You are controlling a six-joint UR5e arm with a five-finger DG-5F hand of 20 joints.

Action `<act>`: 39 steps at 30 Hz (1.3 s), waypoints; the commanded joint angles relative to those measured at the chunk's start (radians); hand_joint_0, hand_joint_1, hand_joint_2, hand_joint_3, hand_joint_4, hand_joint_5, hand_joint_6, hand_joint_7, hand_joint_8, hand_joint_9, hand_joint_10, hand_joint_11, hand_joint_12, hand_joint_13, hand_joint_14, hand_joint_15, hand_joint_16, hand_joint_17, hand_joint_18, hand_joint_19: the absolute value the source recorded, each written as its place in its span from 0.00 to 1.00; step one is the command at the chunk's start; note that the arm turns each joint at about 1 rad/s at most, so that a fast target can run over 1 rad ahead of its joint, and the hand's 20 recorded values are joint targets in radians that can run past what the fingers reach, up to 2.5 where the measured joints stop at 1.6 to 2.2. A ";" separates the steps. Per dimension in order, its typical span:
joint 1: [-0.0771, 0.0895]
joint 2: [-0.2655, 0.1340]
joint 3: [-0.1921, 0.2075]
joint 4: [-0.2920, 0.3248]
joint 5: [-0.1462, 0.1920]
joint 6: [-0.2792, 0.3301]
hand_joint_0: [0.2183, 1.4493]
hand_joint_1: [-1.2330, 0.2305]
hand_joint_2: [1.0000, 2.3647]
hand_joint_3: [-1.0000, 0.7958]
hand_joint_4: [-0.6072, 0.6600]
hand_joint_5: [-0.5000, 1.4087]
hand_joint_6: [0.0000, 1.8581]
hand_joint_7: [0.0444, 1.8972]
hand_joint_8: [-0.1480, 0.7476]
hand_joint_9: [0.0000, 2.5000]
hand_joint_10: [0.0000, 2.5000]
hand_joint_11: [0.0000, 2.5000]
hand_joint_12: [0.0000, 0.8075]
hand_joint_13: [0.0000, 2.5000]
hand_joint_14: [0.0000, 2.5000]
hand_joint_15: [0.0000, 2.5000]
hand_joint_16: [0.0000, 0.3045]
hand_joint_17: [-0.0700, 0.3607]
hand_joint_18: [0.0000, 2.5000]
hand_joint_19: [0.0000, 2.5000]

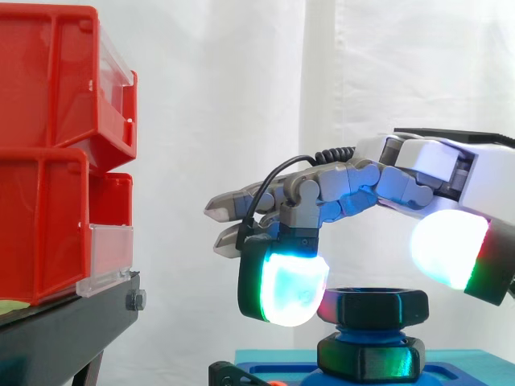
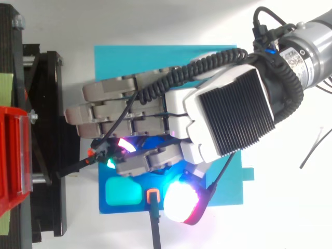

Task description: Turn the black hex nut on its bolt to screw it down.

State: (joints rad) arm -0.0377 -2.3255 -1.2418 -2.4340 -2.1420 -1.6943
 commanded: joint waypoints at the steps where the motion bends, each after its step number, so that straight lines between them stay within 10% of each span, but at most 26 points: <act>1: -0.010 0.000 0.001 0.003 -0.010 0.001 0.20 0.84 0.00 0.28 0.64 0.23 0.33 0.66 0.50 0.30 0.00 0.00 0.47 0.17 0.00 0.01 0.18 0.45 0.13 0.07; 26: -0.077 0.000 0.004 0.049 -0.102 0.058 0.20 0.84 0.00 0.28 0.64 0.24 0.31 0.68 0.49 0.30 0.00 0.00 0.47 0.17 0.00 0.01 0.18 0.44 0.12 0.07; 39: -0.030 0.000 0.045 0.085 -0.113 0.113 0.21 0.80 0.00 0.28 0.64 0.24 0.27 0.71 0.49 0.29 0.00 0.00 0.46 0.17 0.00 0.01 0.17 0.44 0.12 0.07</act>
State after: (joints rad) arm -0.0807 -2.3257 -1.2051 -2.3607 -2.2584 -1.5970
